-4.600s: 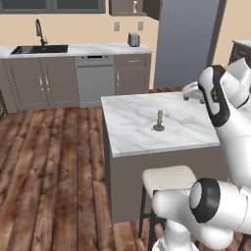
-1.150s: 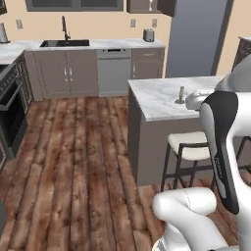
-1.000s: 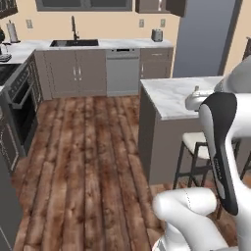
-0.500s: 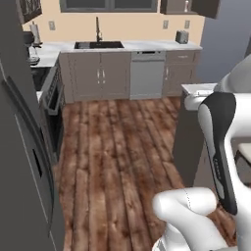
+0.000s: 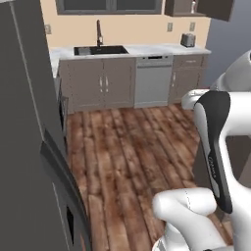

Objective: Get the candle and the liquor from the cabinet and move them to the dining counter.

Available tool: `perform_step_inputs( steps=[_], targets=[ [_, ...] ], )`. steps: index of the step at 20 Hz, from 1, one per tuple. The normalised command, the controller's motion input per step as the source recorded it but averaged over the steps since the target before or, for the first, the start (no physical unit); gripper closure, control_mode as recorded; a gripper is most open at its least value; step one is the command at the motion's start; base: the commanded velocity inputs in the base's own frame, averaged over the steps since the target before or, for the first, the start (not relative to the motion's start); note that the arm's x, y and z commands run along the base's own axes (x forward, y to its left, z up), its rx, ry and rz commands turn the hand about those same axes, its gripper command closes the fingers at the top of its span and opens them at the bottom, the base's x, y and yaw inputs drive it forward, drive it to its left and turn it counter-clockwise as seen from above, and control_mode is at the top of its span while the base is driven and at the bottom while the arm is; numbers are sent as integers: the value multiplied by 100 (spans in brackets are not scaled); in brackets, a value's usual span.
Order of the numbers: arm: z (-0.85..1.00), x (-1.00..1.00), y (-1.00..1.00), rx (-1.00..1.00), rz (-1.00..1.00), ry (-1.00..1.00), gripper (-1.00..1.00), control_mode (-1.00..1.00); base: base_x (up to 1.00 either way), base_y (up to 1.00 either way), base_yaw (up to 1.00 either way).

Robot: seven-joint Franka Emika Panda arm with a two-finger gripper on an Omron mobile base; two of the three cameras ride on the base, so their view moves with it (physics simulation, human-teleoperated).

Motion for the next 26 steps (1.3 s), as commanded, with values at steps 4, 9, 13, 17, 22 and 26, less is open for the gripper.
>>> perform_step_inputs(
  steps=[4,9,13,17,22,26],
  targets=[
    [0,0,0,0,0,0,-100,100,100,2,-16],
    [0,0,0,0,0,0,-100,100,100,-3,-11],
    [0,0,0,0,0,0,-100,100,100,0,-2],
    [0,0,0,0,0,0,-100,100,100,0,0],
    [0,0,0,0,0,0,-100,100,100,0,-3],
    [0,0,0,0,0,0,-100,100,100,0,-1]
  ],
)
